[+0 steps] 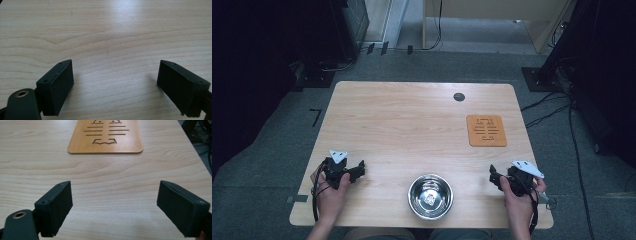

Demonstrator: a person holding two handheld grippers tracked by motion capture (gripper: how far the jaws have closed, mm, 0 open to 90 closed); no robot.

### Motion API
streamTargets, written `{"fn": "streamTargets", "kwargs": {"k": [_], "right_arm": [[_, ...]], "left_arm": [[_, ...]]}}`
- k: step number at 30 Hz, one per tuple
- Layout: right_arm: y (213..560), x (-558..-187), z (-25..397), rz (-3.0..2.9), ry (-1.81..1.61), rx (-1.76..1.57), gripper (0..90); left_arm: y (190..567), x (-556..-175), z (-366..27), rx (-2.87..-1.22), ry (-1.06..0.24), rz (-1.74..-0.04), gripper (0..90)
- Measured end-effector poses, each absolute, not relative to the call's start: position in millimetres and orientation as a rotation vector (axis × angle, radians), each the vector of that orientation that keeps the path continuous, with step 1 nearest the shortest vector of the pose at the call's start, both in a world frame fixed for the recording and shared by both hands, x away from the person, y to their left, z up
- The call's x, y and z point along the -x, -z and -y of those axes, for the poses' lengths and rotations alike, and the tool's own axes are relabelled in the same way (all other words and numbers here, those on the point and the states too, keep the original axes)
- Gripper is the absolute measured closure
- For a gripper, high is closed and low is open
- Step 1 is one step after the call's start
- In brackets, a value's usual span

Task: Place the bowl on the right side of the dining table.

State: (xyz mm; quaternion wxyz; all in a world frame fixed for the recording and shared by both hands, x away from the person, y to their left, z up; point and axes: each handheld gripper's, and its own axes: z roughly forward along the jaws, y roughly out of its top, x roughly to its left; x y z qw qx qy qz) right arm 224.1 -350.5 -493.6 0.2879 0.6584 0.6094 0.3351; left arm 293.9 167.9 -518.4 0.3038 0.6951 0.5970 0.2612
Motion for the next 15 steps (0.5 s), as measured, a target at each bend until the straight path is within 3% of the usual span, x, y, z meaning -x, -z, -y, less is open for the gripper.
{"fn": "streamTargets", "kwargs": {"k": [15], "right_arm": [[493.6,-223.3,333.4,-1.681,-0.908,-1.713,12.9]], "left_arm": [[518.4,-293.9,-167.9,-1.842,-0.692,-1.581,13.5]]}}
